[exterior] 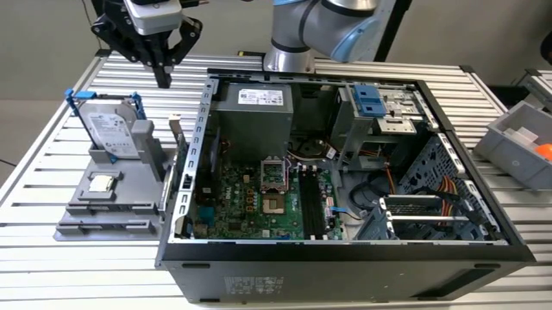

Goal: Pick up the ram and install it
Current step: 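Reach for the ram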

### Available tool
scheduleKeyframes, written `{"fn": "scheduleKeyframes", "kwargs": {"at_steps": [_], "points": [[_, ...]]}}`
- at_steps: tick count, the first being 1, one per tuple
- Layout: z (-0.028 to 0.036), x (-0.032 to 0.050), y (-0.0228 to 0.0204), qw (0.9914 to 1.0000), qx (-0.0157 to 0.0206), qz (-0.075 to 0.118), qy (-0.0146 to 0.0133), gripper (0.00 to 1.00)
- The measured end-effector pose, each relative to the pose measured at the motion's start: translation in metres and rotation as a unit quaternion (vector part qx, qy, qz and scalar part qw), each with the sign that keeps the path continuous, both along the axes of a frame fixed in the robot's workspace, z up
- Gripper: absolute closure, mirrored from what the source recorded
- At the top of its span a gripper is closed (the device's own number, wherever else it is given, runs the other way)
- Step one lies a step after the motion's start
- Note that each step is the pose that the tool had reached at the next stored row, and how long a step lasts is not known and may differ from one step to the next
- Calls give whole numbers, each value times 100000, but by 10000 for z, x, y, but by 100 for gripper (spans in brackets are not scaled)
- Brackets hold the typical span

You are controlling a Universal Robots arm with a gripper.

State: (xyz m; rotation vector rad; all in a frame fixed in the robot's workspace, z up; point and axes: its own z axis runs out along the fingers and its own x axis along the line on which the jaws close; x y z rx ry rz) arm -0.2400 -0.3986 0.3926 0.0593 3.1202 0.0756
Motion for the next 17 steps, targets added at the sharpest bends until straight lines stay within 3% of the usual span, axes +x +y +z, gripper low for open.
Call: {"fn": "scheduleKeyframes", "kwargs": {"at_steps": [17], "points": [[1, -295, 0, 100000, -5, 17, 7, 100]]}}
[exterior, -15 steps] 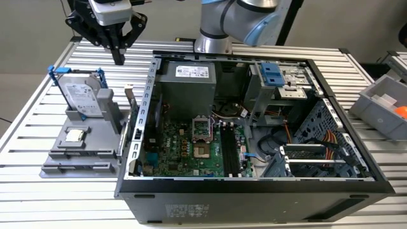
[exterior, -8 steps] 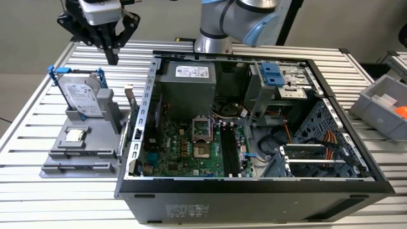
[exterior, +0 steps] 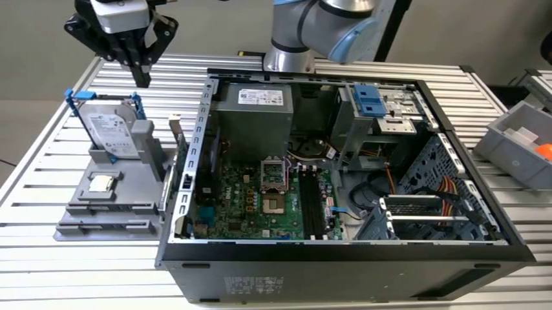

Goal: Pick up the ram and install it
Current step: 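Reach for the ram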

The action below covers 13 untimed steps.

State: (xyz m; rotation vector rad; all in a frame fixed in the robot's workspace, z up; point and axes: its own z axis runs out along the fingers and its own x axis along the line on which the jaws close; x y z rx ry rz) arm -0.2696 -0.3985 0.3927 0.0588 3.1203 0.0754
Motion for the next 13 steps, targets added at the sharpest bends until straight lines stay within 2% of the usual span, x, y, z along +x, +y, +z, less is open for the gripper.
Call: {"fn": "scheduleKeyframes", "kwargs": {"at_steps": [13], "points": [[0, -232, 0, 100000, 4, 9, -2, 100]]}}
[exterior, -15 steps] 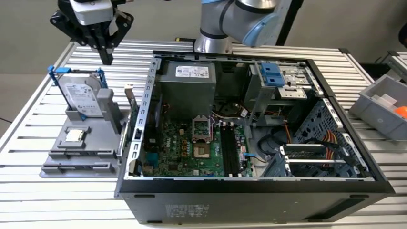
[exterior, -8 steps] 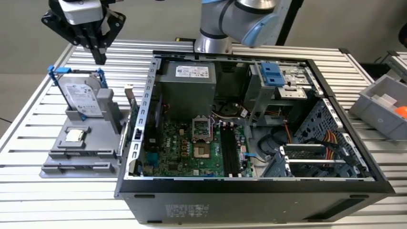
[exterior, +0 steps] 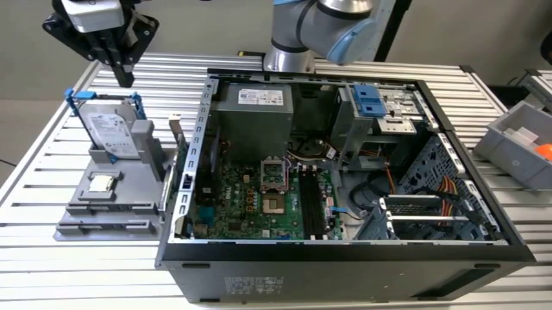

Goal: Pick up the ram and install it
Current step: 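Reach for the ram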

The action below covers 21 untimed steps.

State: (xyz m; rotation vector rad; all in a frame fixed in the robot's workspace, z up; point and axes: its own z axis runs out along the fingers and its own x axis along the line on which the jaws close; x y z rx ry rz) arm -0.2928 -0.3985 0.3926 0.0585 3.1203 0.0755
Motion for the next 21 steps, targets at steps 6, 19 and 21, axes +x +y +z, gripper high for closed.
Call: {"fn": "scheduleKeyframes", "kwargs": {"at_steps": [6, 19, 21], "points": [[-1, -106, 0, 100000, 2, 3, -6, 100], [0, -325, 0, 100000, -2, 3, 2, 100], [0, -354, 0, 100000, -4, 1, 2, 100]]}}
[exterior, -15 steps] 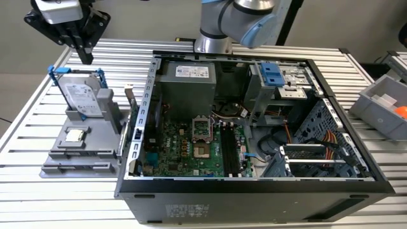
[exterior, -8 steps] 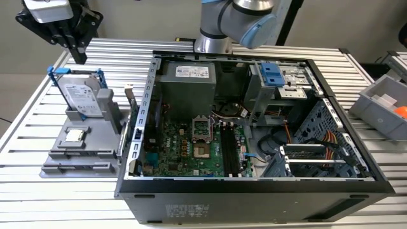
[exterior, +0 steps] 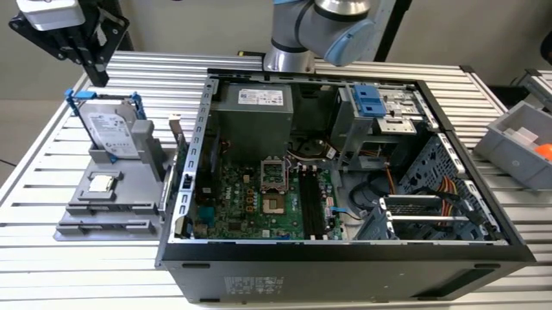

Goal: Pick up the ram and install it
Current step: 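Reach for the ram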

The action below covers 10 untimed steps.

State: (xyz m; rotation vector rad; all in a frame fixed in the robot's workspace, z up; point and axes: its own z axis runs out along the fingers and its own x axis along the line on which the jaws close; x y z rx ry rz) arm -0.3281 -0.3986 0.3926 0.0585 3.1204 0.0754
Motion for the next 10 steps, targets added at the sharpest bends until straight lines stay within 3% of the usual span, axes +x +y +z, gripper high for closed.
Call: {"fn": "scheduleKeyframes", "kwargs": {"at_steps": [6, 10], "points": [[-1, -78, 0, 100000, 5, 1, -3, 100], [-1, -86, 0, 100000, 5, 10, -4, 100]]}}
